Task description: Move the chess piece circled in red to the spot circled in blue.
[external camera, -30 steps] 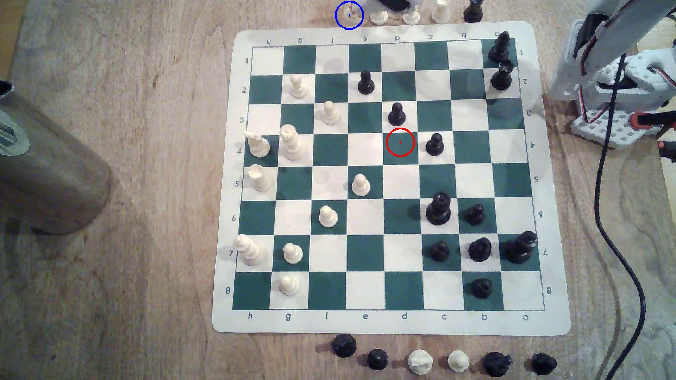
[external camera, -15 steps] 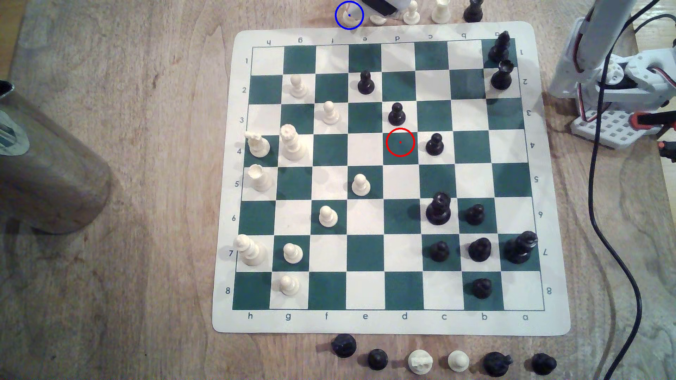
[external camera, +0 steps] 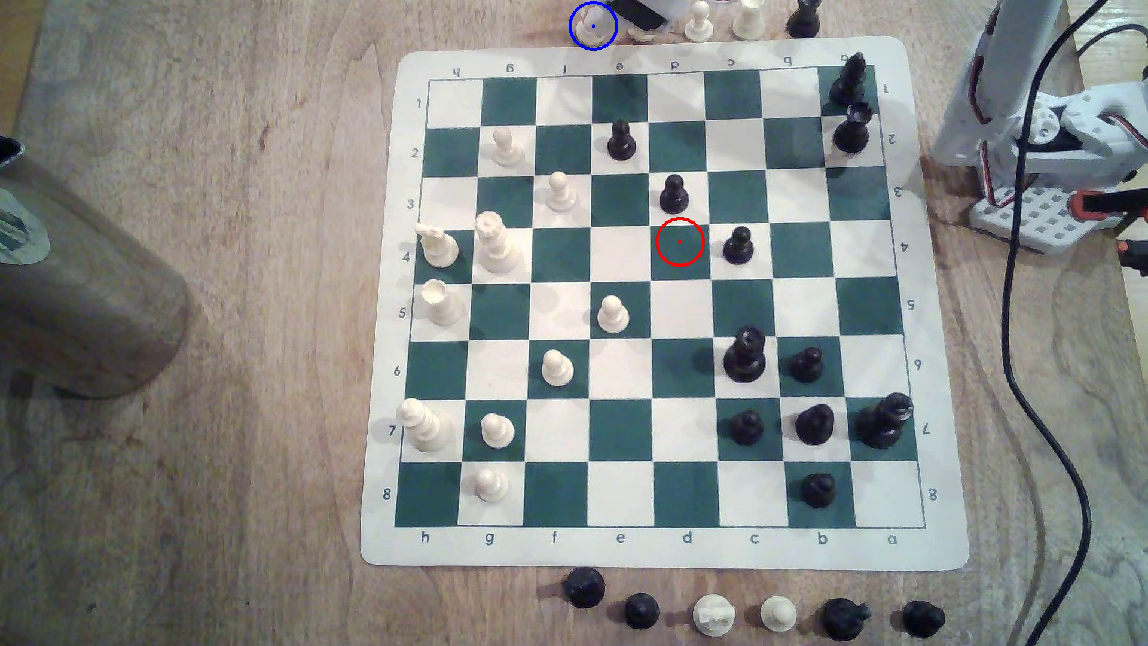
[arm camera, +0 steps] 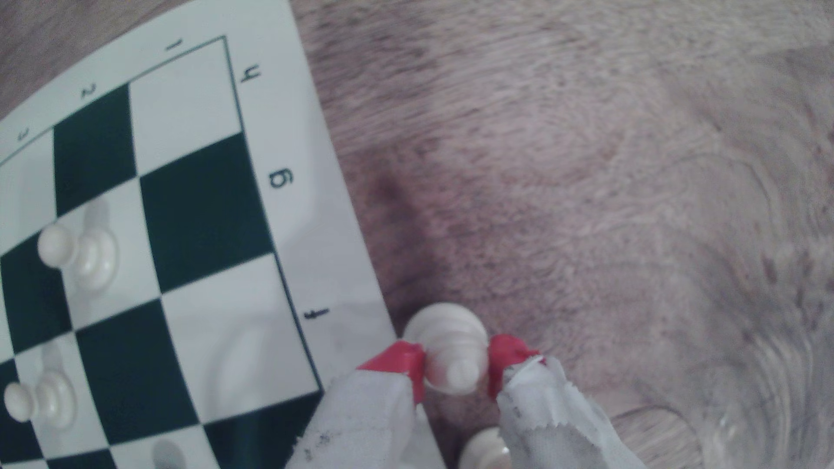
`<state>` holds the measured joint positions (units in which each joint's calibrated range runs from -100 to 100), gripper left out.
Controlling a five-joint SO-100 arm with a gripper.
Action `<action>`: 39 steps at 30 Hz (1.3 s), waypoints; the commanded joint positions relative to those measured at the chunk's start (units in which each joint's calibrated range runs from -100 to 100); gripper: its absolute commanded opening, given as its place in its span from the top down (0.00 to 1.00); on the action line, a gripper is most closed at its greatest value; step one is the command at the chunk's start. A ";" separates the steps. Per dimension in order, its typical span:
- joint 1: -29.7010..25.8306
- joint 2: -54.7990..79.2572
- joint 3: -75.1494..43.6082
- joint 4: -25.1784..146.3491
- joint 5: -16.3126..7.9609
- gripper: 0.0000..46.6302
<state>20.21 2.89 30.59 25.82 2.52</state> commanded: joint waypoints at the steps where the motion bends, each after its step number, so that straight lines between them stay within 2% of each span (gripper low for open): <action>1: 0.64 -0.77 -4.57 -1.00 0.44 0.94; 4: 0.72 -0.09 -4.57 -1.00 0.34 0.75; 7: 1.03 0.08 -3.94 -2.31 0.10 0.62; 10: 1.19 -0.09 -3.57 -2.31 0.20 0.57; 28: 1.66 -14.44 -0.40 6.86 -0.24 0.54; 39: -1.79 -32.86 9.12 17.92 -1.27 0.56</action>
<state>19.76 -19.15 40.17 38.88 1.83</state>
